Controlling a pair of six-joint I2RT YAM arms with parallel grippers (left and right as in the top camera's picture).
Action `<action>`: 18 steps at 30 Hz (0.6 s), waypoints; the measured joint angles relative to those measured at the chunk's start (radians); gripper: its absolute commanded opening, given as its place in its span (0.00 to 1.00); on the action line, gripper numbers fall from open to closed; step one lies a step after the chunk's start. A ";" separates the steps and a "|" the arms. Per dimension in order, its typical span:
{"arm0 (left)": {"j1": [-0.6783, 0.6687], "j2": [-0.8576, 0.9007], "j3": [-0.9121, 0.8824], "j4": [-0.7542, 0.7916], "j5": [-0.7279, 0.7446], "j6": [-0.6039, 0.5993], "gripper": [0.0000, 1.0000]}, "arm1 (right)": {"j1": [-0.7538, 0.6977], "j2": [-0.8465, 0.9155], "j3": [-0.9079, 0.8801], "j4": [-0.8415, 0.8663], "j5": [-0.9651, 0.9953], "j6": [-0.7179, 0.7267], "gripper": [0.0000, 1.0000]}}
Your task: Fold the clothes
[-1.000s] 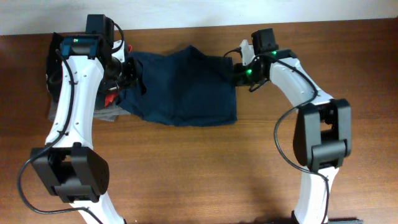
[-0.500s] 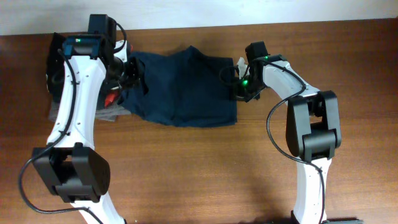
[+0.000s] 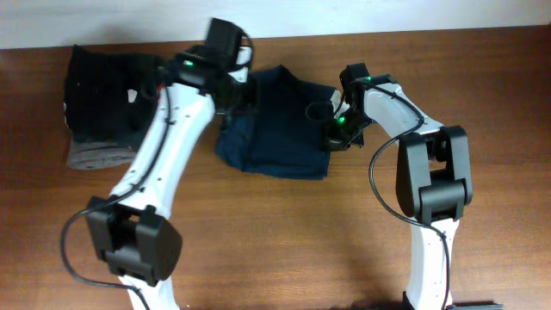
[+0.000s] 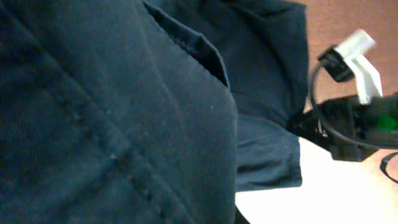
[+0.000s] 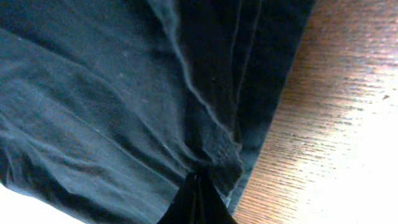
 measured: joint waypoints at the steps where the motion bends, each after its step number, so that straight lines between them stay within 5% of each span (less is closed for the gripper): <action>1: -0.017 0.011 0.001 0.011 -0.006 0.001 0.10 | 0.000 0.000 0.000 -0.002 0.002 0.000 0.04; 6: -0.086 0.116 0.008 0.064 -0.027 0.002 0.14 | 0.000 0.000 0.002 -0.014 0.006 -0.002 0.04; 14: -0.159 0.199 0.008 0.179 -0.022 0.008 0.40 | 0.000 0.000 0.002 -0.045 0.009 -0.003 0.08; 18: -0.194 0.199 0.008 0.188 -0.018 0.008 0.40 | -0.003 0.000 0.001 -0.119 0.025 -0.031 0.09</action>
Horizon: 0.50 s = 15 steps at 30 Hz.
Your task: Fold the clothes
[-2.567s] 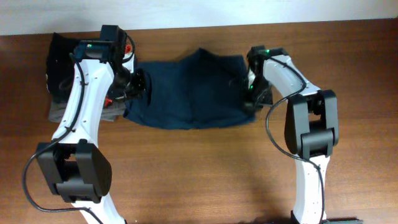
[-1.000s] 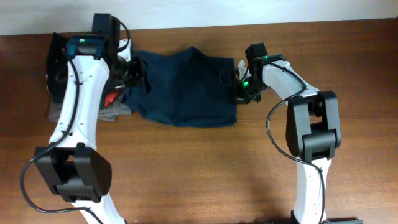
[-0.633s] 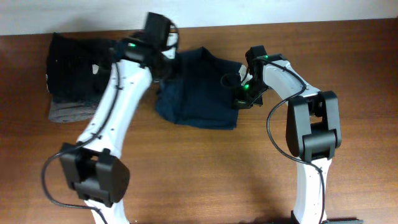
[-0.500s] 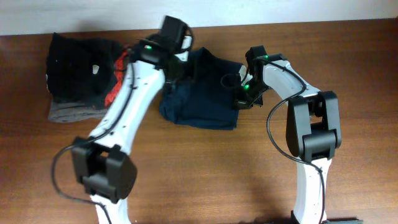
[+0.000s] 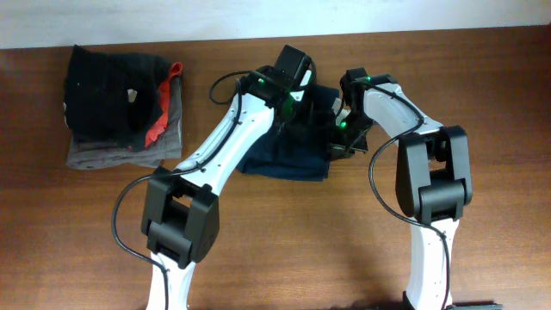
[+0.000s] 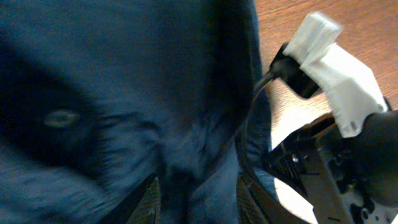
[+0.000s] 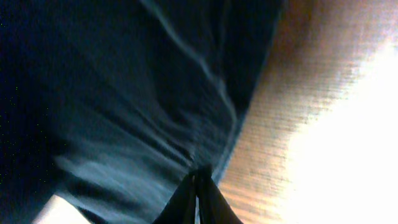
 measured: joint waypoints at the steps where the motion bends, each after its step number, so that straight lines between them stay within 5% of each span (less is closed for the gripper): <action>1: 0.000 0.000 0.000 0.000 0.000 0.000 0.40 | -0.003 -0.001 0.000 -0.009 0.006 -0.005 0.09; 8: 0.000 0.000 0.000 -0.010 0.000 0.000 0.47 | -0.120 -0.060 -0.021 -0.071 0.095 0.029 0.09; 15: 0.027 0.000 0.002 -0.204 -0.048 0.005 0.52 | -0.231 -0.204 -0.021 -0.018 -0.096 -0.171 0.38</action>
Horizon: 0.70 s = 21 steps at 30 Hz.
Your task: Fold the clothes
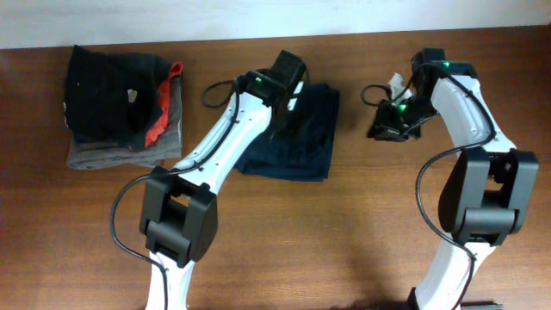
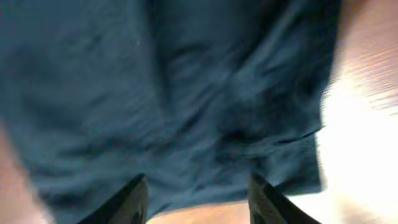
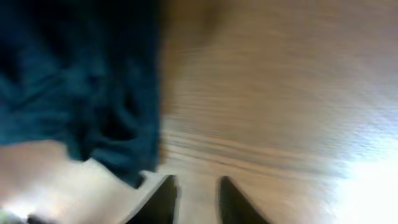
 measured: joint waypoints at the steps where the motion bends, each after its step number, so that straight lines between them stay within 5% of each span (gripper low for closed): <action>1: 0.010 0.000 0.000 -0.019 -0.006 0.000 0.53 | 0.014 0.000 0.000 0.013 -0.018 -0.017 0.40; 6: 0.171 0.000 0.000 -0.108 -0.040 0.002 0.57 | 0.195 0.003 0.000 0.145 -0.050 -0.037 0.53; 12: 0.238 0.000 0.000 -0.107 -0.031 0.020 0.64 | 0.303 0.064 0.000 0.154 0.005 -0.002 0.52; 19: 0.234 0.000 0.000 -0.107 -0.007 0.048 0.65 | 0.338 0.120 0.000 0.156 0.024 0.020 0.09; 21: 0.233 0.000 0.000 -0.107 -0.004 0.048 0.65 | 0.335 0.120 0.000 0.155 0.033 0.040 0.04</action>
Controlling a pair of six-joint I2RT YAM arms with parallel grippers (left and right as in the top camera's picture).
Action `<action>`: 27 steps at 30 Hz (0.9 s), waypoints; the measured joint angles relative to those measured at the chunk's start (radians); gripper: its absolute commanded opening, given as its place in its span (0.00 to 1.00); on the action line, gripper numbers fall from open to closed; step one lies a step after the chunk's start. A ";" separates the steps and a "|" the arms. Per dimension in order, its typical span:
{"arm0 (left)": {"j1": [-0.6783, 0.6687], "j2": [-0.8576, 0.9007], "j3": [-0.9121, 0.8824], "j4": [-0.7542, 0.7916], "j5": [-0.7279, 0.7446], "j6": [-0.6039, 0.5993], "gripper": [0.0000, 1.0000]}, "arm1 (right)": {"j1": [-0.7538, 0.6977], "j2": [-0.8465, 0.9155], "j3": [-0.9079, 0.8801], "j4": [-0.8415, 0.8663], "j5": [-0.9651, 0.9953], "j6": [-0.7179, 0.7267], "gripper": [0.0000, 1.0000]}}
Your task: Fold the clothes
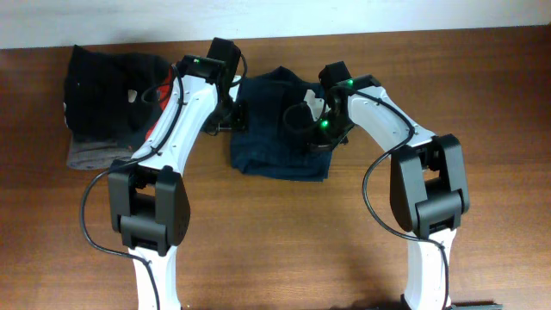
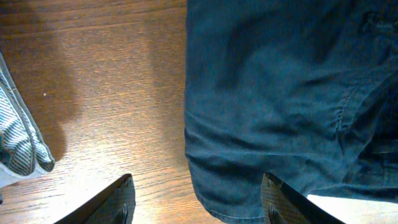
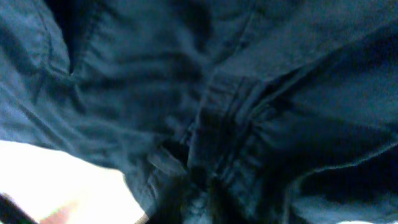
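A navy garment (image 1: 275, 138) lies folded in a rough square at the middle back of the table. My left gripper (image 1: 225, 116) hangs open at its left edge; in the left wrist view the hem of the navy garment (image 2: 267, 106) reaches in between the wide-apart fingers (image 2: 121, 202). My right gripper (image 1: 318, 129) is down on the garment's right part. In the right wrist view the dark cloth (image 3: 261, 74) fills the frame and bunches into pleats at the right gripper (image 3: 199, 199), which looks shut on it.
A stack of folded clothes (image 1: 108, 108), black on top with red and grey under it, sits at the back left; its striped grey corner (image 2: 22, 143) shows in the left wrist view. The wooden table (image 1: 344, 241) runs towards the front.
My left gripper was open over the garment's top right and now is at its left edge. My right gripper was open over bare wood to the right and now is on the garment, shut.
First the garment lay wider, my left gripper at its top left and my right shut on its right edge. Then the left gripper was across by the right one and the garment was narrower. Both were then open, the right off the cloth. Now both are back at the garment.
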 measured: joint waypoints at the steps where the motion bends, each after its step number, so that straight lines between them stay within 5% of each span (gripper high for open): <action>1: 0.000 0.000 0.000 0.000 0.000 0.000 0.65 | -0.003 0.000 0.000 -0.003 0.008 -0.003 0.04; 11: -0.003 0.080 0.000 -0.004 0.026 0.003 0.64 | -0.095 -0.001 0.000 -0.252 0.199 0.003 0.04; 22: -0.018 0.186 -0.002 -0.047 0.142 0.003 0.64 | -0.123 -0.045 -0.001 -0.248 0.315 0.034 0.04; 27: 0.013 0.135 -0.002 -0.049 0.193 0.016 0.64 | -0.229 -0.169 -0.001 -0.242 0.334 0.042 0.24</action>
